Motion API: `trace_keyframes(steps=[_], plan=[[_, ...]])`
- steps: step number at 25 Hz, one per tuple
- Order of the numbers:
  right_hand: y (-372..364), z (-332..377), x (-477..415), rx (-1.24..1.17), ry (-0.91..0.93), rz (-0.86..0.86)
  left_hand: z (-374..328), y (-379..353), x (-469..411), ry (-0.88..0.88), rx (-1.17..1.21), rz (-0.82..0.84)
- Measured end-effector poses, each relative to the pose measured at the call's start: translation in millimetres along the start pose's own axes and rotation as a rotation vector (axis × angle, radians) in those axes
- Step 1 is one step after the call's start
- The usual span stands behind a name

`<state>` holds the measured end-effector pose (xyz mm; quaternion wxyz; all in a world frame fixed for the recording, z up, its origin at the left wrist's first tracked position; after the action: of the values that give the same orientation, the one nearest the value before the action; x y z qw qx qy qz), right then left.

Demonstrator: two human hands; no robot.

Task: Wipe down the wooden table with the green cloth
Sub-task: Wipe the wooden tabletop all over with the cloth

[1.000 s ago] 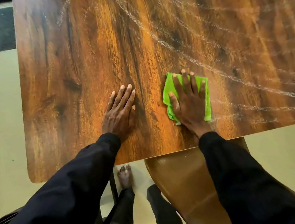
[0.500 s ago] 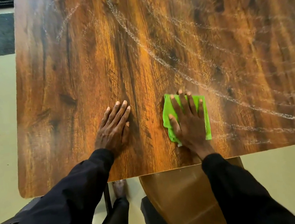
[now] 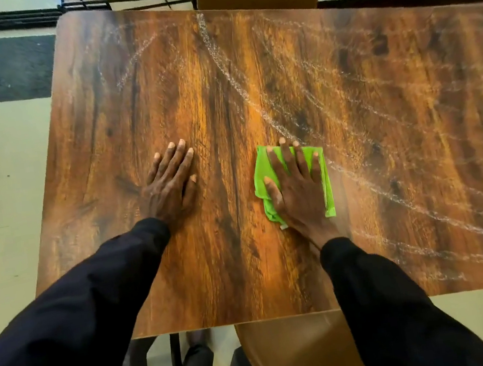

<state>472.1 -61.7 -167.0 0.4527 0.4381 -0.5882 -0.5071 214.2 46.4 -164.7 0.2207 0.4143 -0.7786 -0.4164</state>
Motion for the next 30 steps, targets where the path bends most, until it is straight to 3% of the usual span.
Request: trace_keyframes(steps=[2,5,8,12,14,18,22,25,28,30], plan=[[3.5,21.4,-40.7,-0.007,-0.023,-0.006,0.8,-2.4,-2.2,-0.005,-0.001,-0.013],[2.9,56.2,-42.3,-0.026,0.15,-0.007,-0.4,2.0,-1.0,0.006,0.008,-0.031],[2.8,42.9,-30.4,-0.005,0.255,-0.023,-1.3,5.9,-4.7,-0.011,0.001,-0.037],[11.2,40.8,-103.3,-0.009,0.022,-0.003,3.4,1.4,-4.6,-0.007,-0.006,-0.042],[15.1,65.5,-121.7,0.003,0.034,0.011,5.4,0.7,-5.1,-0.01,-0.017,-0.046],[5.8,78.8,-70.3,0.017,0.274,-0.015,4.4,2.2,-6.1,-0.025,-0.004,-0.103],[1.8,24.7,-63.0,0.027,0.113,-0.023,5.0,1.8,-7.1,-0.03,-0.001,-0.111],[9.1,31.5,-100.7,0.022,-0.029,-0.003,4.8,3.6,-5.5,-0.034,0.015,-0.102],[11.3,64.8,-88.7,-0.008,0.071,-0.03,2.8,4.9,-5.6,-0.035,0.013,-0.111],[2.0,78.7,-32.3,-0.012,0.199,-0.034,2.9,4.6,-4.4,-0.033,0.034,-0.12]])
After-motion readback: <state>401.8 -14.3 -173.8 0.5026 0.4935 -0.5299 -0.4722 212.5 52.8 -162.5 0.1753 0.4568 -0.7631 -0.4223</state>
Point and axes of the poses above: each hand's wrist, its own x-axis away from the middle knuckle, its own y-axis out of the back of the hand, z = x × y, the point moved 5 cm from there along -x, towards the middle knuckle, and after that the axes turned 12 degrees about x, right-handed, at the moved point
